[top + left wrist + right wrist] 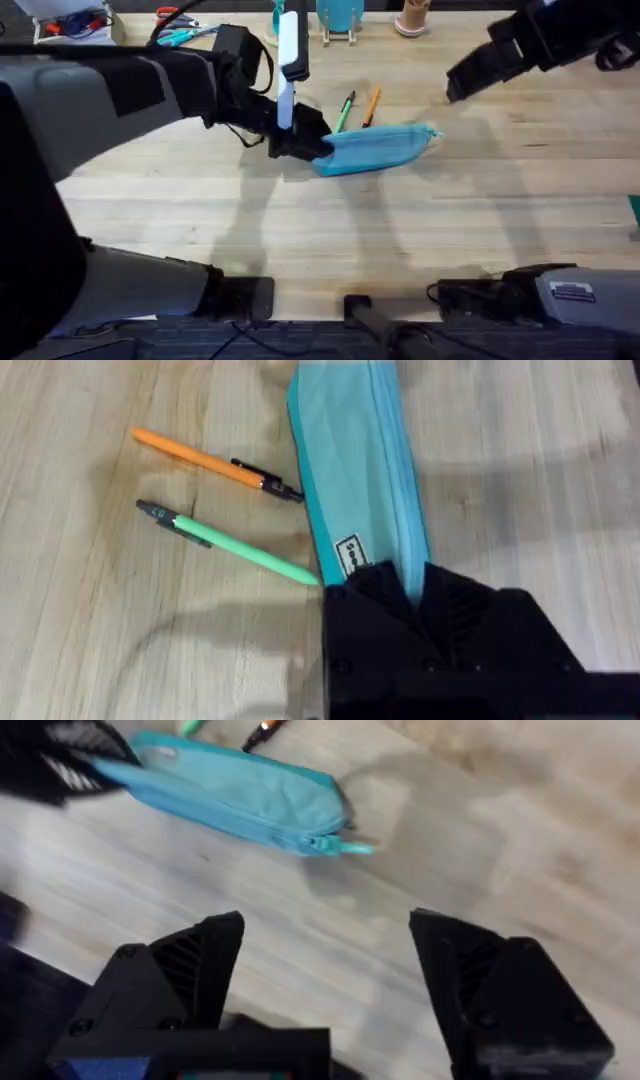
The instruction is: Unzip the bag, pick up the pens from the table one at a time and place them inside, then zip the bag closed.
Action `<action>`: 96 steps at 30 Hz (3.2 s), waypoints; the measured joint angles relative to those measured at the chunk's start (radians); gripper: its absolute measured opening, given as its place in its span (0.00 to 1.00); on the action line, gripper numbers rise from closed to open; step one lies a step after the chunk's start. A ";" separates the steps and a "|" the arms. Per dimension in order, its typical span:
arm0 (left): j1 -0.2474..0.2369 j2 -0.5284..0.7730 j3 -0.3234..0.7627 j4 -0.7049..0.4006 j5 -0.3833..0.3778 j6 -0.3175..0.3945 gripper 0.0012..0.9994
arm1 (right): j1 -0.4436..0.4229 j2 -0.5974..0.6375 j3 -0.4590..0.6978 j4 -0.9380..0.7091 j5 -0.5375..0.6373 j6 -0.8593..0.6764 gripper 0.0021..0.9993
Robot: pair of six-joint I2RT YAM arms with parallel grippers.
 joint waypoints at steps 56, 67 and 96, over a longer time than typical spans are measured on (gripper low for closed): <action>0.000 0.000 0.000 0.000 0.000 0.000 0.04 | -0.502 -0.002 -0.003 -0.051 -0.485 -0.935 1.00; 0.000 0.000 0.000 0.001 0.000 0.000 0.04 | -0.619 -0.011 -0.224 -0.050 -0.740 -1.271 1.00; 0.000 0.000 0.000 0.001 0.000 0.000 0.04 | -0.613 0.001 -0.297 -0.059 -0.672 -1.441 1.00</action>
